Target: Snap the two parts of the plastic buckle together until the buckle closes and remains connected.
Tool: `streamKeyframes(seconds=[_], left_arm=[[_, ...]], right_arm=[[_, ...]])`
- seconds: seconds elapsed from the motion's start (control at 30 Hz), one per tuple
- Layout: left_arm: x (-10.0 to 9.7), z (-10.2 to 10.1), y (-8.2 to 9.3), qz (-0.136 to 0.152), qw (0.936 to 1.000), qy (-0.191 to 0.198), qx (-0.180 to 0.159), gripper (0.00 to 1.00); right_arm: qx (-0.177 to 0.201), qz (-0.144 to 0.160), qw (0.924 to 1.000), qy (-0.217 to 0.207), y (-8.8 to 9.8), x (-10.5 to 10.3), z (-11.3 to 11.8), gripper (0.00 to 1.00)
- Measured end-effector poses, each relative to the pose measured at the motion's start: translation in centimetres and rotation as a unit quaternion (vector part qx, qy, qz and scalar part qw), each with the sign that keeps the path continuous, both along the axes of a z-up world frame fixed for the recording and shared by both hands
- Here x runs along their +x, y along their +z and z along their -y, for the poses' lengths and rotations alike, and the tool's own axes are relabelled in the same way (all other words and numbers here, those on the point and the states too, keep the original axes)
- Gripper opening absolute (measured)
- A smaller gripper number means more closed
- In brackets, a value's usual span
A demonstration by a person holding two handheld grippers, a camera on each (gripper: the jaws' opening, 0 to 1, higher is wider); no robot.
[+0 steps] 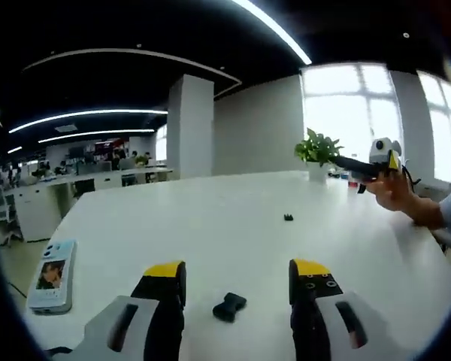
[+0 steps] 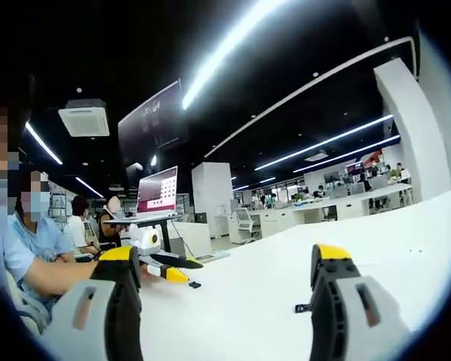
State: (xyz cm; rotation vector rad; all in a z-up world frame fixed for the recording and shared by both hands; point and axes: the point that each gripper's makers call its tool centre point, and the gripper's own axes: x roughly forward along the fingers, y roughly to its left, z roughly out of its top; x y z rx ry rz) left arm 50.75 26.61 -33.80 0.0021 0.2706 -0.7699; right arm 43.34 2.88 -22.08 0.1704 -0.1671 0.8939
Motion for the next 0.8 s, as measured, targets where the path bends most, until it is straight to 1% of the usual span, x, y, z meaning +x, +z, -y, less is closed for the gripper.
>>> streamKeyframes(seconds=[0.13,0.17,0.2,0.23,0.27,0.3,0.4,0.47,0.53,0.67,0.73,0.8], left_arm=[[0.1,-0.7,-0.5,-0.011,0.9998,0.013,0.01,0.47],[0.2,-0.8,-0.7,0.001,0.9994,0.009,0.032,0.45],[0.2,-1.1,-1.0,0.01,0.9981,0.013,0.059,0.43],[0.3,-1.3,-1.2,0.014,0.9966,0.018,0.08,0.42],[0.3,-1.2,-1.3,0.023,0.9949,0.013,0.098,0.41],[0.1,-0.9,-1.4,0.016,0.9957,0.011,0.091,0.41],[-0.5,-0.4,-1.7,0.006,0.996,-0.007,0.088,0.41],[-0.7,-0.3,-2.0,-0.001,0.9954,-0.012,0.095,0.41],[-1.0,-0.2,-2.3,-0.002,0.9943,-0.017,0.105,0.41],[-1.4,-0.1,-3.0,-0.014,0.9936,-0.025,0.109,0.39],[-1.7,-0.2,-3.3,-0.027,0.9934,-0.026,0.108,0.35],[-1.7,-0.5,-3.0,-0.03,0.9934,-0.027,0.107,0.28]], right_arm=[[0.005,0.005,1.0,0.002,0.5,0.0,0.1,0.95],[0.006,0.004,1.0,0.002,0.5,0.1,0.2,0.95],[0.006,0.004,1.0,0.0,0.4,0.1,0.3,0.93],[0.006,0.005,1.0,-0.001,0.4,0.1,0.3,0.92],[0.005,0.005,1.0,-0.001,0.3,0.2,0.3,0.92],[0.003,0.005,1.0,-0.001,0.3,0.2,0.3,0.92],[0.002,0.009,1.0,-0.002,0.5,0.2,0.3,0.92],[0.003,0.009,1.0,0.0,0.5,0.2,0.4,0.91],[0.013,0.009,0.9999,0.004,0.7,0.1,0.4,0.91],[0.011,0.009,0.9999,0.005,0.5,-0.2,0.2,0.91],[0.007,0.005,0.9999,0.005,0.2,-0.1,0.1,0.91],[0.005,0.004,1.0,0.007,0.1,-0.3,0.0,0.91]])
